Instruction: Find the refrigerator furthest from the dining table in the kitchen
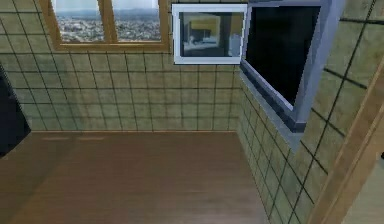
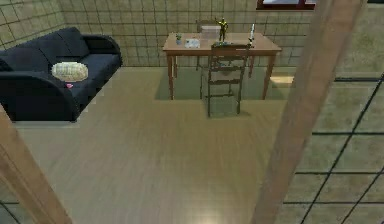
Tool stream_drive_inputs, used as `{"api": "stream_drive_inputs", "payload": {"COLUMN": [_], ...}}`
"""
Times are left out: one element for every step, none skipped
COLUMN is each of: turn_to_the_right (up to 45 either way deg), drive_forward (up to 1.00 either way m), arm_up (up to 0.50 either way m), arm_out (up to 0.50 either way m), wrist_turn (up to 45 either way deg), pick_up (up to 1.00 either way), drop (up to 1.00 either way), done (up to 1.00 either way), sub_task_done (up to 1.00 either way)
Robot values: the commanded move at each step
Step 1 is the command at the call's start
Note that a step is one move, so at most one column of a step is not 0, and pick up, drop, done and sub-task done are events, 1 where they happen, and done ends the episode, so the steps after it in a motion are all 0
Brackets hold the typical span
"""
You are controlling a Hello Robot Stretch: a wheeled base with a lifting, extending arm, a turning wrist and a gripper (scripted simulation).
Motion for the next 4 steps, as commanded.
{"api": "stream_drive_inputs", "payload": {"turn_to_the_right": [-36.0,0.0,0.0,-45.0], "drive_forward": [0.0,1.0,0.5,0.0], "arm_up": [0.0,0.0,0.0,0.0], "arm_out": [0.0,0.0,0.0,0.0], "wrist_turn": [0.0,0.0,0.0,0.0], "pick_up": [0.0,0.0,0.0,0.0], "drop": [0.0,0.0,0.0,0.0], "done": [0.0,0.0,0.0,0.0], "sub_task_done": [0.0,0.0,0.0,0.0]}}
